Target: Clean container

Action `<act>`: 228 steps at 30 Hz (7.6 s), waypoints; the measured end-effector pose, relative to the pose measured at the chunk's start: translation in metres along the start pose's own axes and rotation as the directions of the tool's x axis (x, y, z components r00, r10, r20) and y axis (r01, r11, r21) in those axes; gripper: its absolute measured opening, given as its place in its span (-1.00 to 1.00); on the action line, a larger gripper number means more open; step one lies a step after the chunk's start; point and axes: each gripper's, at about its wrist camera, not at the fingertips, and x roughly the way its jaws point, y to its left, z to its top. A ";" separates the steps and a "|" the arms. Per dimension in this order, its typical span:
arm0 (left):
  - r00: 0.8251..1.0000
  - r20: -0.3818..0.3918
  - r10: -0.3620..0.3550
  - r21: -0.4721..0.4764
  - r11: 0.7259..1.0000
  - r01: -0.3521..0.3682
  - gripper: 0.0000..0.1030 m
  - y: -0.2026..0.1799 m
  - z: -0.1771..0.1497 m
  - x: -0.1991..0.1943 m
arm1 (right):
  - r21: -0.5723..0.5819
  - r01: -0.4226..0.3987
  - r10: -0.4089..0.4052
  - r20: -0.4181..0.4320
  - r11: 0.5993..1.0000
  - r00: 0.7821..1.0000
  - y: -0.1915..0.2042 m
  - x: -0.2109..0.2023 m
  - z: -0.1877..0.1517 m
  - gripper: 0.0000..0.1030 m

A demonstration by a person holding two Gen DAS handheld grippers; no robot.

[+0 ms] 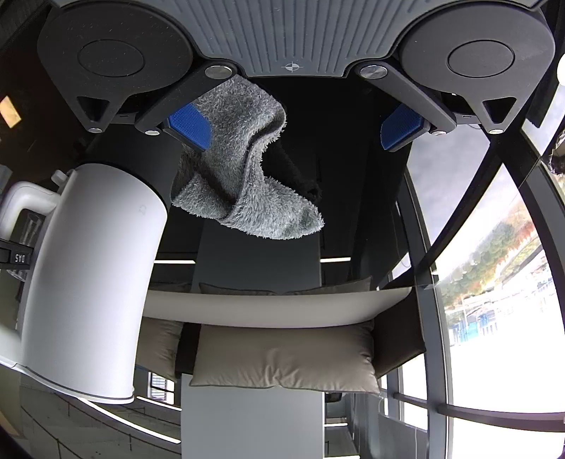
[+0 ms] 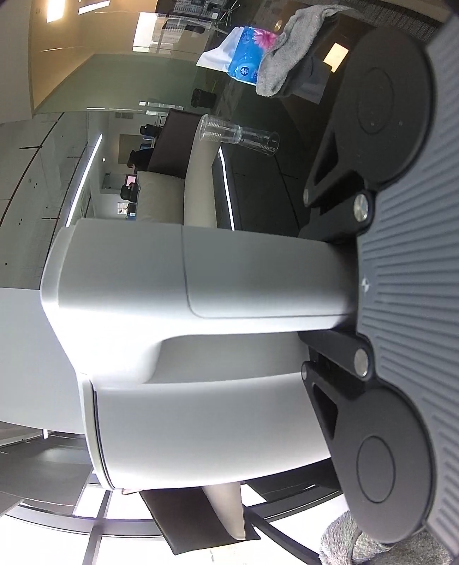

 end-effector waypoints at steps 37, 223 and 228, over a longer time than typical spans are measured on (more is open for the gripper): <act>0.940 0.128 -0.317 -0.014 0.947 0.321 -0.69 0.014 0.030 0.036 | -0.066 -0.350 0.351 0.020 0.935 0.936 -0.008 0.006 0.010 -0.95; 0.738 0.438 -0.513 -0.475 0.565 0.675 -0.70 0.095 0.053 0.030 | -0.156 -0.621 0.631 0.019 0.768 0.776 -0.023 0.013 0.020 -0.94; 0.740 0.424 -0.522 -0.513 0.534 0.671 -0.69 0.100 0.049 0.049 | -0.157 -0.623 0.634 0.021 0.766 0.773 -0.023 0.014 0.020 -0.94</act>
